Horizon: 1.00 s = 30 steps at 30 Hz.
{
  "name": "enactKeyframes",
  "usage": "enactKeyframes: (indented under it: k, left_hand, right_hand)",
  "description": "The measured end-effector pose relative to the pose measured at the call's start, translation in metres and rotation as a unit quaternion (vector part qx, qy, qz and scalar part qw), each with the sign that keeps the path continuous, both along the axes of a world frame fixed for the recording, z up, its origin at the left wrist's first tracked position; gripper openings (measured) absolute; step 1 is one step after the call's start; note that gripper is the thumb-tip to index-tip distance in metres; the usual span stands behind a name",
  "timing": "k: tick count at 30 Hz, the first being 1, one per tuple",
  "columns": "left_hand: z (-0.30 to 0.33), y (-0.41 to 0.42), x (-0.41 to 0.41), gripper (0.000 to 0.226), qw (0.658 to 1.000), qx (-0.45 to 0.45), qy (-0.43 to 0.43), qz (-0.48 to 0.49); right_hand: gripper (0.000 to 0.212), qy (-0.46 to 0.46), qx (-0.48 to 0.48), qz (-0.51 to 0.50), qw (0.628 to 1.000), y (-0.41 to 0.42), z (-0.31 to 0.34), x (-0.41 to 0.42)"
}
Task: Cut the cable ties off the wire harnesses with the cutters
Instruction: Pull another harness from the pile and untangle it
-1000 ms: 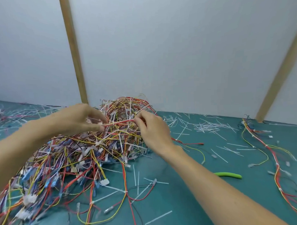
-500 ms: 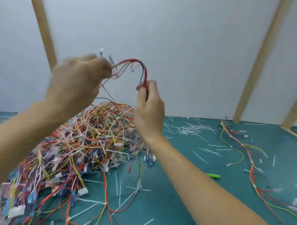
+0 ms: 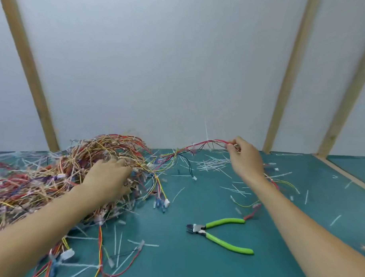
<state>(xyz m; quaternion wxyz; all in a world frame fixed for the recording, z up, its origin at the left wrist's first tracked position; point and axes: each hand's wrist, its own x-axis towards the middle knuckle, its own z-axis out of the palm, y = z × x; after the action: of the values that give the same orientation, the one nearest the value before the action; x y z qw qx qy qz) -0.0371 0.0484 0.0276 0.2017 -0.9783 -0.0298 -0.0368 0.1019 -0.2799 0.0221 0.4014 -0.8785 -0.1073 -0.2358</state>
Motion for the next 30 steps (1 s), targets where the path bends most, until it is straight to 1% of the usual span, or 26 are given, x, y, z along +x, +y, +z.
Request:
enactKeyframes:
  k: [2,3,4,5,6,7,9,10,12,13,14,16,17,18,19,20,22,23,24,25,27,28,29,30]
  left_hand:
    - [-0.01,0.003,0.0,0.088,0.999,-0.001,0.01,-0.042]
    - [-0.013,0.004,-0.002,0.096,0.997,0.011,0.015,-0.071]
    - [-0.015,0.006,-0.002,0.097,0.995,0.032,0.02,-0.093]
    - [-0.017,0.012,-0.001,0.094,0.993,0.056,0.024,-0.099]
    - [-0.019,0.02,0.001,0.087,0.993,0.072,0.029,-0.085]
    - [-0.019,0.029,0.004,0.077,0.994,0.085,0.033,-0.052]
    - [-0.019,0.043,0.014,0.06,0.994,0.104,0.009,0.02]
    - [-0.019,0.046,0.021,0.056,0.992,0.114,0.002,0.058]
    - [-0.02,0.045,0.035,0.05,0.985,0.119,0.011,0.122]
    - [-0.022,0.046,0.042,0.047,0.985,0.1,0.012,0.14]
    - [-0.022,0.048,0.048,0.045,0.987,0.061,0.006,0.148]
    - [-0.02,0.058,0.057,0.045,0.989,-0.04,-0.003,0.145]
    - [-0.017,0.062,0.059,0.046,0.988,-0.07,-0.001,0.138]
    - [-0.014,0.064,0.06,0.047,0.987,-0.083,0.006,0.135]
    - [-0.01,0.062,0.062,0.049,0.986,-0.087,0.016,0.138]
    - [-0.006,0.056,0.063,0.049,0.984,-0.089,0.033,0.151]
    - [0.006,0.033,0.062,0.039,0.978,-0.099,0.057,0.175]
    - [0.014,0.017,0.06,0.03,0.977,-0.097,0.05,0.181]
    - [0.021,-0.001,0.057,0.024,0.981,-0.08,0.025,0.176]
    - [0.027,-0.019,0.053,0.021,0.986,-0.055,-0.009,0.16]
    - [0.035,-0.054,0.045,0.02,0.992,-0.015,-0.082,0.091]
    - [0.035,-0.07,0.043,0.02,0.993,-0.04,-0.105,0.035]
    - [0.034,-0.084,0.042,0.021,0.99,-0.096,-0.102,-0.023]
    - [0.031,-0.095,0.042,0.024,0.981,-0.169,-0.069,-0.064]
  right_hand:
    - [0.018,0.004,0.011,0.017,1.0,-0.009,0.005,0.002]
    - [0.018,0.0,0.019,0.021,1.0,-0.011,0.009,0.002]
    - [0.018,-0.008,0.034,0.02,0.999,-0.013,0.013,0.002]
    - [0.019,-0.02,0.062,0.014,0.998,-0.015,0.018,0.003]
    - [0.02,-0.039,0.108,0.002,0.993,-0.018,0.024,0.003]
    - [0.021,-0.06,0.168,-0.013,0.984,-0.021,0.031,0.002]
    - [0.021,-0.104,0.285,-0.032,0.952,-0.027,0.042,0.001]
    - [0.02,-0.12,0.314,-0.029,0.941,-0.029,0.046,0.0]
    - [0.019,-0.126,0.307,0.0,0.943,-0.03,0.051,-0.003]
    - [0.02,-0.121,0.306,0.011,0.944,-0.031,0.053,-0.004]
    - [0.022,-0.118,0.33,0.009,0.936,-0.035,0.057,-0.004]
    - [0.029,-0.132,0.427,-0.031,0.894,-0.051,0.072,-0.002]
    - [0.031,-0.145,0.468,-0.051,0.87,-0.063,0.079,-0.001]
    - [0.031,-0.154,0.489,-0.059,0.857,-0.074,0.083,0.001]
    - [0.031,-0.157,0.488,-0.053,0.857,-0.081,0.085,0.001]
    - [0.031,-0.151,0.464,-0.037,0.872,-0.083,0.085,0.001]
    - [0.031,-0.124,0.357,-0.004,0.926,-0.076,0.074,0.0]
    - [0.031,-0.111,0.303,0.012,0.946,-0.071,0.067,0.001]
    - [0.03,-0.098,0.267,0.027,0.958,-0.065,0.06,0.002]
    - [0.029,-0.084,0.253,0.046,0.963,-0.059,0.054,0.002]
    - [0.028,-0.064,0.251,0.082,0.962,-0.048,0.047,0.001]
    - [0.028,-0.056,0.253,0.096,0.961,-0.043,0.046,-0.001]
    - [0.028,-0.048,0.259,0.113,0.958,-0.038,0.046,-0.003]
    - [0.028,-0.042,0.274,0.132,0.952,-0.032,0.048,-0.006]
